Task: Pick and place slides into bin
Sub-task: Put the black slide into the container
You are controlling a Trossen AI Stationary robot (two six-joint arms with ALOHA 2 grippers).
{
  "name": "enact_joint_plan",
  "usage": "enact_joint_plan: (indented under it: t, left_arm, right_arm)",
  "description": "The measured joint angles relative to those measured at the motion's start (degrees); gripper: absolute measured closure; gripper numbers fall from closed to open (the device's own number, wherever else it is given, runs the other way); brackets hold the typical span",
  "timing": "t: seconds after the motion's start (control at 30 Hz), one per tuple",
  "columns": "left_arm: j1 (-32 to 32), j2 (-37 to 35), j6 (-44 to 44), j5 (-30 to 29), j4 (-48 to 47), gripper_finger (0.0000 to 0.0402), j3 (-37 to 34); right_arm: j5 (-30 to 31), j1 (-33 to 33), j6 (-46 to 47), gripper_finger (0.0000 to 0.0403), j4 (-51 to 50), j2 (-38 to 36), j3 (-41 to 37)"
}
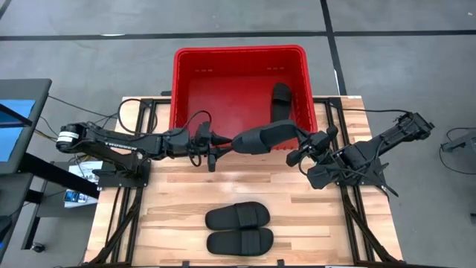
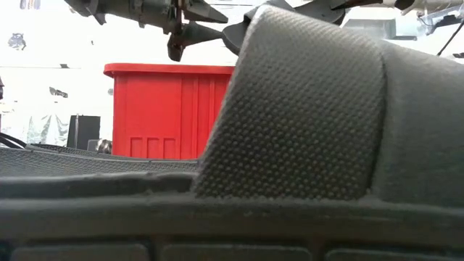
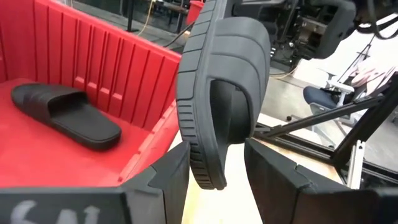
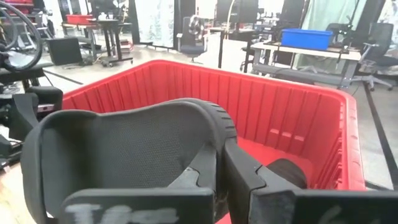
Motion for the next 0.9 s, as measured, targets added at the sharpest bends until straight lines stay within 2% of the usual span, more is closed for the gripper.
enact_joint_plan:
  t: [0.4, 0.9]
  left_arm:
    - [-0.07, -4.12, 4.63, 0.39, -7.43, 0.0258, 0.13]
    - [-0.04, -4.05, 8.52, 0.11, -9.11, 0.0254, 0.17]
  right_arm:
    - [-2.15, 0.64, 0.23, 0.0403, 0.00, 0.15, -0.01]
    - [-0.89, 2.99, 0.13, 0.0403, 0.45, 0.17, -0.02]
